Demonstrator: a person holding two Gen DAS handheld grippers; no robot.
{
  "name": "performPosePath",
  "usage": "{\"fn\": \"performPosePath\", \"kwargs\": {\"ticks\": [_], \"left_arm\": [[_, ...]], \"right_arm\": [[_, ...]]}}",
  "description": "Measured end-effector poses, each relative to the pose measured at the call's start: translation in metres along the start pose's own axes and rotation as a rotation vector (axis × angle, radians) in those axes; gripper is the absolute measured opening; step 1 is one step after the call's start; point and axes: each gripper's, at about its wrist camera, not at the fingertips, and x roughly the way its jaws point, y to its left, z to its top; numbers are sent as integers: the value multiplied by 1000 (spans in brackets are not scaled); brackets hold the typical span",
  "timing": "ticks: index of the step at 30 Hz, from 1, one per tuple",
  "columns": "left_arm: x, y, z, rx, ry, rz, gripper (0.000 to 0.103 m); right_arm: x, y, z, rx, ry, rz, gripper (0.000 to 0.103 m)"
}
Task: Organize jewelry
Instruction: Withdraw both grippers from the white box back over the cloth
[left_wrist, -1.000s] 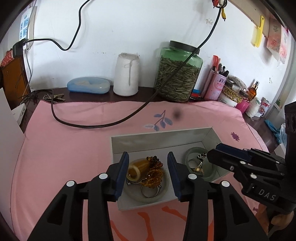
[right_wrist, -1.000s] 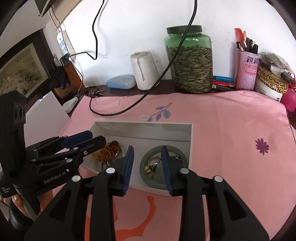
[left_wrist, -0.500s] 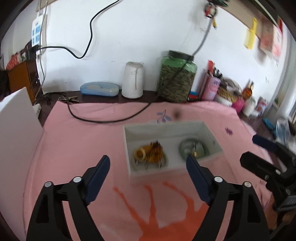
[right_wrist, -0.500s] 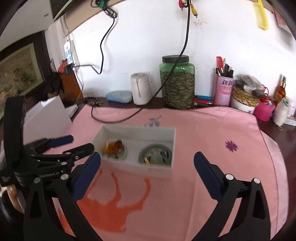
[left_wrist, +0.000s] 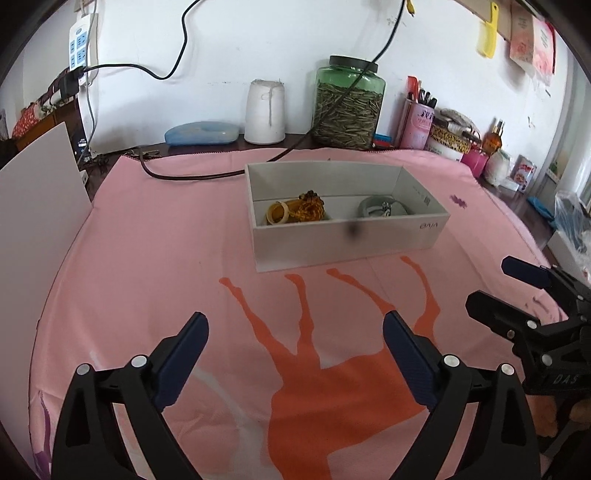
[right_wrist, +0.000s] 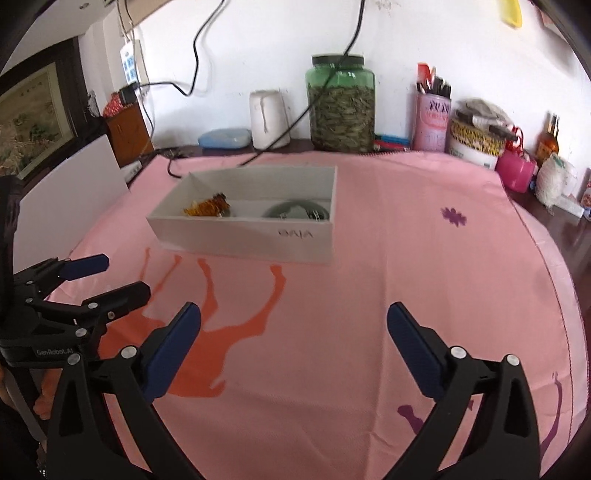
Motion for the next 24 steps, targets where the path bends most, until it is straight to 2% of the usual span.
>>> {"fn": "performPosePath", "kwargs": {"ticks": [7, 13, 16, 19, 22, 24], "left_arm": [[3, -5, -5, 40, 3, 42, 95], [-2, -2, -1, 21, -32, 65, 97], [-1, -2, 6, 11, -15, 72, 97], [-5, -6, 24, 40, -13, 77, 97], [-13, -11, 44, 52, -64, 120, 97], [-13, -13, 54, 51, -73, 121, 97]], "right_arm": [[4, 0, -6, -5, 38, -17, 96], [0, 12, -5, -77, 2, -58, 96], [-2, 13, -1, -83, -11, -86, 96], [1, 9, 13, -53, 42, -64, 96], [0, 7, 32, -26, 48, -79, 96], [2, 4, 47, 5, 64, -73, 96]]}}
